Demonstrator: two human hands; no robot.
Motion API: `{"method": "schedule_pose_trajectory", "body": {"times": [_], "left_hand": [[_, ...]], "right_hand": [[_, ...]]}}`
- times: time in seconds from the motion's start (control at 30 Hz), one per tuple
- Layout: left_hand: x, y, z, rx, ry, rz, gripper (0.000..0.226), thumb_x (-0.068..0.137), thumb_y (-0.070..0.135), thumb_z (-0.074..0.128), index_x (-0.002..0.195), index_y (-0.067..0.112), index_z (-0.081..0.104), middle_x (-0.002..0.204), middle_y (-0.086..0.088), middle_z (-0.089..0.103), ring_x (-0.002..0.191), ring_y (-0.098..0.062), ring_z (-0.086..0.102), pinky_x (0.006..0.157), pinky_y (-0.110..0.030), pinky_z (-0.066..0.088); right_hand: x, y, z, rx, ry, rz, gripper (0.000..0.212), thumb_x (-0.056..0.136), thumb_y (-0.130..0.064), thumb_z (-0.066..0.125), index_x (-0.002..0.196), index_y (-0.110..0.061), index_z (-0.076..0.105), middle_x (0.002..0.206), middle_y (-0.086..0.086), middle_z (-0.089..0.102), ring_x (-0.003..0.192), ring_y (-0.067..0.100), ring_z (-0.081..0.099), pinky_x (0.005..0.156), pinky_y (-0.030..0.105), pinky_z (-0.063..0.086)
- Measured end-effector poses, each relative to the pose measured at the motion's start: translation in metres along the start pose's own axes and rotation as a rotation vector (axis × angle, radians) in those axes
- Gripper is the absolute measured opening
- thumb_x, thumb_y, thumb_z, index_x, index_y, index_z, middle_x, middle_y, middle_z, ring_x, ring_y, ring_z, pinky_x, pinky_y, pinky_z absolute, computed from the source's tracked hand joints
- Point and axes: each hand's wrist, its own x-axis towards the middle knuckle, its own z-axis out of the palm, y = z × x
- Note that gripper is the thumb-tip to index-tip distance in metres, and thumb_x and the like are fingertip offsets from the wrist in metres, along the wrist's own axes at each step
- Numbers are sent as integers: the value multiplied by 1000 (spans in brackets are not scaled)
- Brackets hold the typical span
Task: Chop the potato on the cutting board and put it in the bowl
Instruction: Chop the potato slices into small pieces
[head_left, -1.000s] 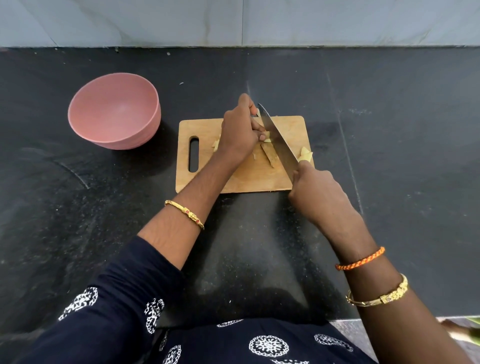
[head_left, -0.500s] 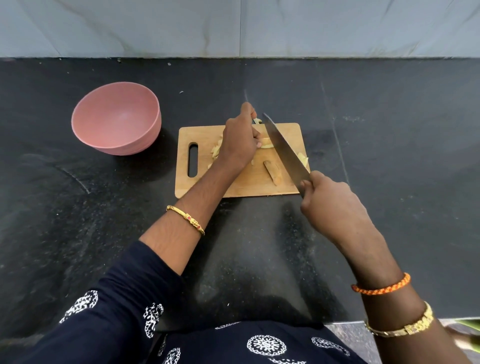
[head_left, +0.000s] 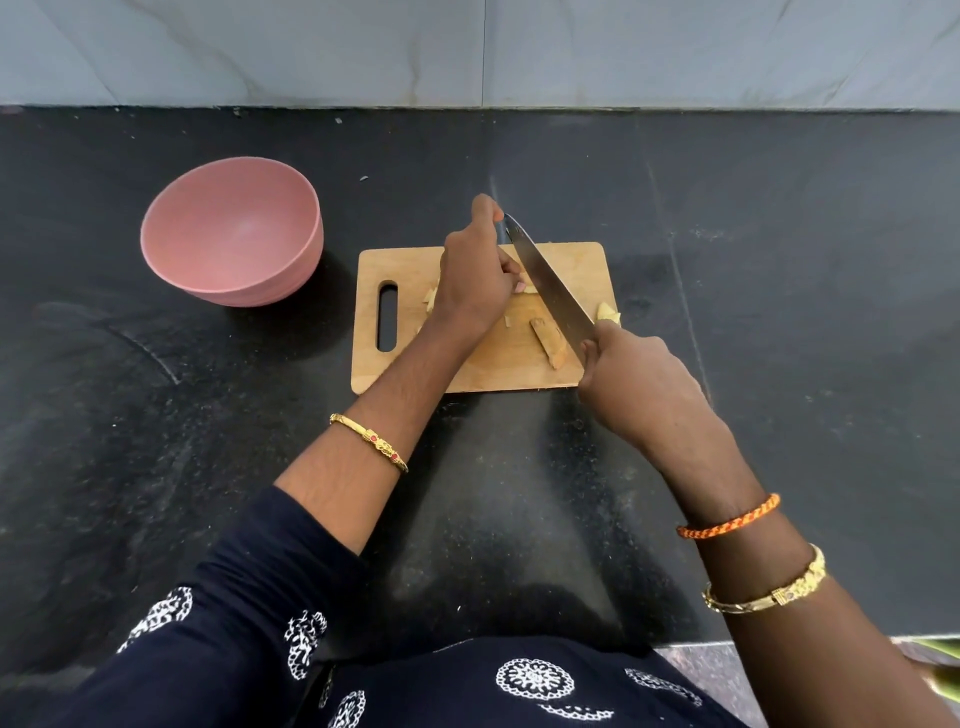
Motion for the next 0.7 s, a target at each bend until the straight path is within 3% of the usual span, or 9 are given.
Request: {"method": "schedule_pose_trajectory", "body": {"times": [0.13, 0.23, 0.33, 0.43, 0.6, 0.7], "left_hand": [[-3, 1, -1, -5, -1, 13, 46, 79, 1, 70, 116, 10, 44, 76, 0, 65, 65, -7, 63, 59, -4, 46], [-5, 4, 2, 1, 27, -11, 45, 81, 3, 69, 118, 10, 45, 75, 4, 64, 62, -2, 60, 55, -1, 42], [-6, 5, 1, -3, 26, -22, 47, 80, 7, 71, 119, 10, 45, 79, 1, 66, 64, -3, 62, 55, -2, 43], [-5, 3, -1, -5, 9, -25, 50, 78, 8, 73, 119, 10, 45, 79, 0, 68, 64, -3, 62, 56, -4, 44], [-3, 5, -1, 70, -8, -19, 49, 81, 4, 70, 123, 12, 45, 80, 1, 65, 63, -4, 59, 52, -4, 40], [1, 4, -3, 128, -39, -15, 47, 81, -2, 66, 121, 12, 44, 81, 0, 61, 71, -9, 60, 60, -21, 51]], "right_hand": [[4, 1, 0, 8, -91, 15, 22, 99, -17, 43, 121, -16, 46, 80, 2, 46, 69, 15, 51, 57, 28, 43], [-4, 11, -4, -18, -117, 26, 6, 100, -19, 42, 105, -19, 44, 78, 3, 44, 67, 17, 51, 59, 31, 44], [-16, 21, -10, -85, -109, 34, 5, 100, -23, 38, 98, -22, 43, 79, 4, 48, 67, 19, 53, 63, 33, 46], [-25, 26, -11, -124, -51, 27, 13, 101, -27, 36, 91, -21, 42, 74, 2, 47, 61, 15, 47, 55, 29, 37], [-27, 17, -6, 10, 31, 13, 15, 101, -28, 37, 91, -18, 42, 72, 0, 45, 59, 14, 45, 53, 27, 35], [-24, 8, -7, 90, 8, 5, 13, 101, -26, 39, 104, -17, 48, 74, -2, 46, 61, 11, 47, 50, 25, 34]]}}
